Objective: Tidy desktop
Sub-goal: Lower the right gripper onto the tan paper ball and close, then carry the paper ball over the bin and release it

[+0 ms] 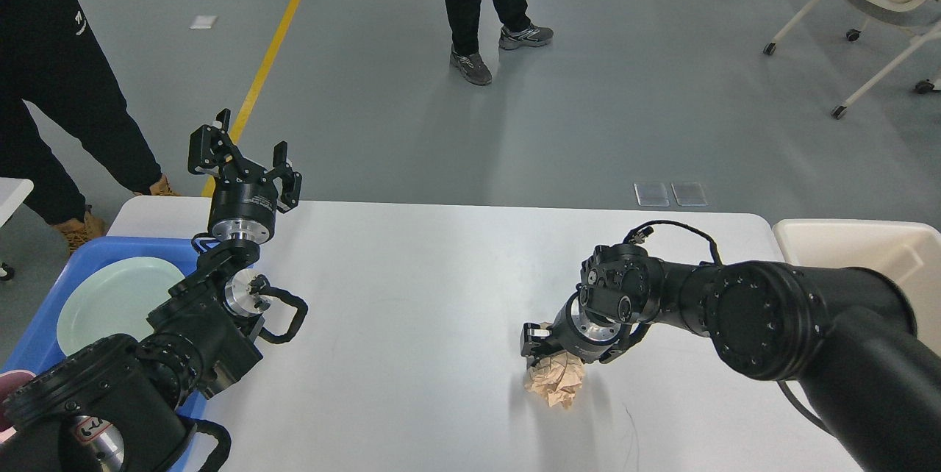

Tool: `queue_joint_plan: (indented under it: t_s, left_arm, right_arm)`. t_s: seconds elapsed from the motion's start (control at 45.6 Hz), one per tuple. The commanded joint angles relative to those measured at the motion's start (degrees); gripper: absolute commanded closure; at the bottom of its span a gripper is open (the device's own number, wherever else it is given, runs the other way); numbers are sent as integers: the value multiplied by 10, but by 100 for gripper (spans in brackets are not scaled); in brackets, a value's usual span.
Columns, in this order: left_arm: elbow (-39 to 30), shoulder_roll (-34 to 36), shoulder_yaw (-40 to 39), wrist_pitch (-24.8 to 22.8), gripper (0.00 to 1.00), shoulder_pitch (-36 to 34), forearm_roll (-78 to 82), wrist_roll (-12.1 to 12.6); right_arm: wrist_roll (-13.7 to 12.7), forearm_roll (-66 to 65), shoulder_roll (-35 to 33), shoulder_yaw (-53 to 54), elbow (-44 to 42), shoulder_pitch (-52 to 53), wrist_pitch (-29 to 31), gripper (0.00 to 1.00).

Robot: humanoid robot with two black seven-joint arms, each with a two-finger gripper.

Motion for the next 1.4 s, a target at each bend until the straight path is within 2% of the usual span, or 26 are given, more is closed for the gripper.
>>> queue_joint_plan:
  t_s: [0.0,0.197,0.329,0.482,0.591,0.613,0.723,0.854,1.03,1.117,1.38]
  left_arm:
    - [0,0,0,0,4,0,0,0]
    - [1,0,0,1,4,0,0,0]
    - [0,0,0,1,4,0,0,0]
    - [0,0,0,0,4,0,0,0]
    - [1,0,0,1,4,0,0,0]
    - [0,0,0,0,4,0,0,0]
    - [0,0,0,0,4,0,0,0]
    - [1,0,0,1,4,0,0,0]
    - [1,0,0,0,4,0,0,0]
    - [0,0,0,1,4,-1,0,0]
    - [1,0,0,0,4,0,0,0]
  right_arm:
    - [-31,4,-2,0,3,6,4,100]
    - [-33,5,-38,5,34,56,5,100]
    - [-32,7,-93,18,118,140,11,100]
    - [-32,5,-201,48,226,264,20,100]
    - [-32,5,-266,58,264,356,72,100]
    - [-32,6,-292,60,269,398,108,100]
    - [-31,8,-338,63,269,474,184,100]
    - [-31,9,-370,59,268,532,222,100]
    - [-31,3,-399,40,262,524,217,100]
    - [-32,-1,-428,32,253,470,201,100]
    - [-31,0,-499,31,76,257,126,100]
